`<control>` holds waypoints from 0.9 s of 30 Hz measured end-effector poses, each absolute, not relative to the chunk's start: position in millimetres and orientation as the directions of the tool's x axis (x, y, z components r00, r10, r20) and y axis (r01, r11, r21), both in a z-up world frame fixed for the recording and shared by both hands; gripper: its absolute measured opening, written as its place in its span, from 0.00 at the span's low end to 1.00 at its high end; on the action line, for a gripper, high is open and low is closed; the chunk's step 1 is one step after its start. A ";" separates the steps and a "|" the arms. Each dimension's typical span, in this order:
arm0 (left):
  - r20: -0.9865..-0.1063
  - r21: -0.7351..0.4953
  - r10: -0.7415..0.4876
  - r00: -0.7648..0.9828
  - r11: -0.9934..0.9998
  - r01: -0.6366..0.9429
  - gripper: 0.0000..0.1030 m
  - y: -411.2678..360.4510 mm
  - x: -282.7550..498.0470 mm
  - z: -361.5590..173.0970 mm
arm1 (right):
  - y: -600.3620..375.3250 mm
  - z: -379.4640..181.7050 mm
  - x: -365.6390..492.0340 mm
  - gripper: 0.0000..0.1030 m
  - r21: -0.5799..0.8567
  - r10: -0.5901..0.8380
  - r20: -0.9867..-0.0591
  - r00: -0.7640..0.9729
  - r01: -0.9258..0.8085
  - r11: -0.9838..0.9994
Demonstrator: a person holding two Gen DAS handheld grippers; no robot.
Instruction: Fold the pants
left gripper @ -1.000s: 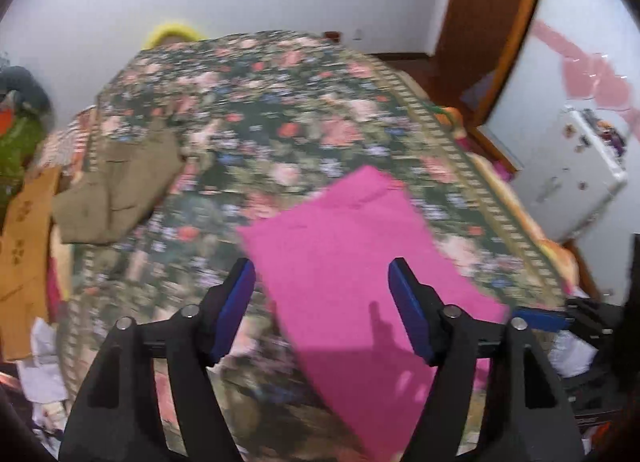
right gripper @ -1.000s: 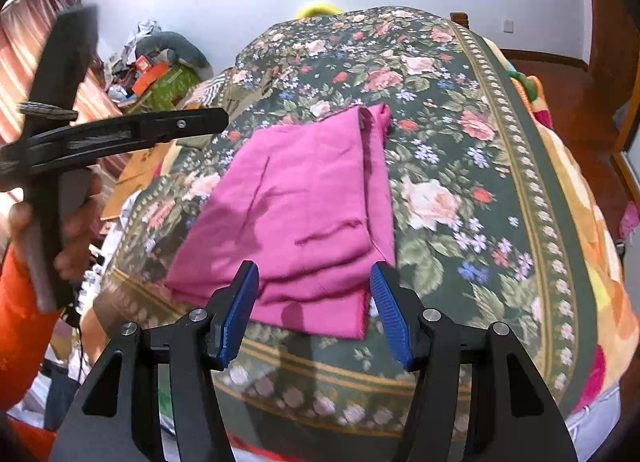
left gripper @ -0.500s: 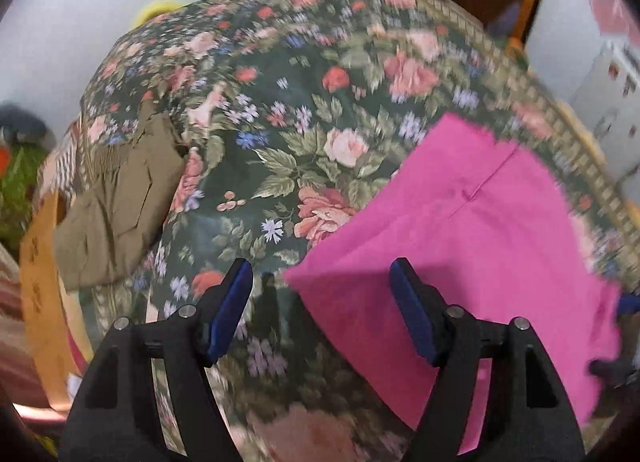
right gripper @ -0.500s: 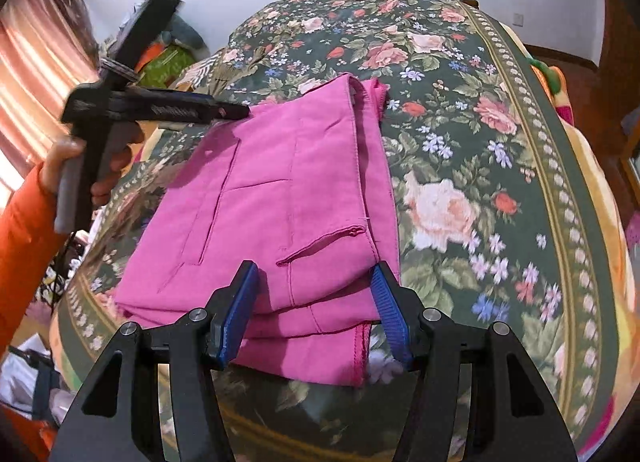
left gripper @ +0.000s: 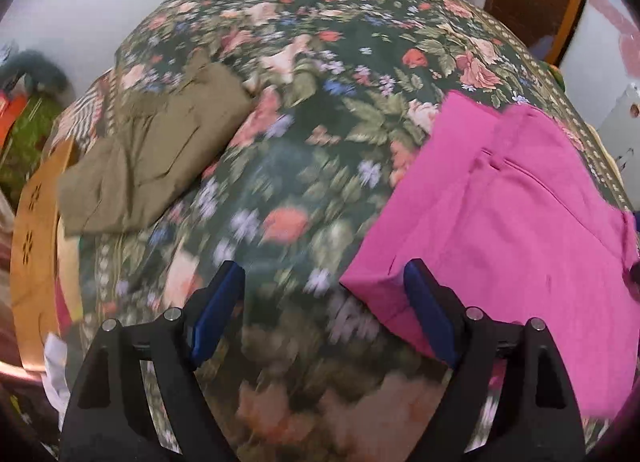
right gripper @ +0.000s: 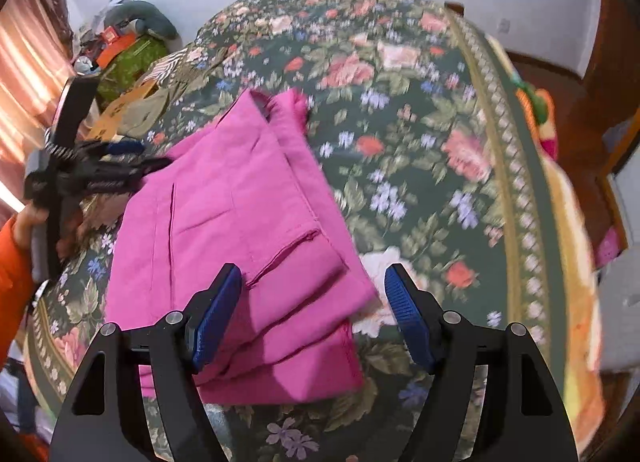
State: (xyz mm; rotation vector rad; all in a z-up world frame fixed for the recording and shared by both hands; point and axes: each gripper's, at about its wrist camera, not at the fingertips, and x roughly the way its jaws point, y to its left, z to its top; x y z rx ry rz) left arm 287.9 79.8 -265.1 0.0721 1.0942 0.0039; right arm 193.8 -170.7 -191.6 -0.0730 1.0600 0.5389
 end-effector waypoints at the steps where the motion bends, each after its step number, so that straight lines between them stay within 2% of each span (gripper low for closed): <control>1: -0.886 0.061 0.042 0.462 0.998 0.027 0.83 80.4 282.4 -264.3 | -170.1 -188.0 192.2 0.70 0.190 0.384 -0.840 0.383 -0.456 0.869; 9: -0.894 0.013 0.024 0.447 1.000 -0.029 0.83 82.6 231.3 -254.7 | -158.5 -170.5 160.1 0.70 0.204 0.418 -0.819 0.392 -0.481 0.852; 13: -0.898 -0.026 -0.008 0.439 0.999 -0.036 0.80 79.4 210.3 -251.9 | -152.6 -177.5 140.2 0.70 0.211 0.427 -0.824 0.372 -0.498 0.841; 14: -0.895 -0.028 -0.013 0.447 0.999 -0.028 0.77 77.1 206.0 -249.2 | -151.7 -180.8 138.1 0.70 0.211 0.424 -0.828 0.368 -0.496 0.842; 17: -0.890 -0.018 -0.011 0.457 1.000 -0.011 0.72 74.3 203.1 -242.0 | -153.6 -195.0 130.3 0.70 0.240 0.430 -0.837 0.337 -0.480 0.844; 24: -0.860 -0.065 -0.018 0.510 0.995 -0.075 0.71 96.1 218.2 -213.6 | -166.2 -208.7 136.1 0.69 0.173 0.383 -0.853 0.355 -0.500 0.849; 27: -0.854 -0.048 -0.006 0.520 0.996 -0.069 0.71 94.9 227.2 -209.8 | -177.8 -211.8 152.0 0.69 0.143 0.353 -0.858 0.373 -0.487 0.862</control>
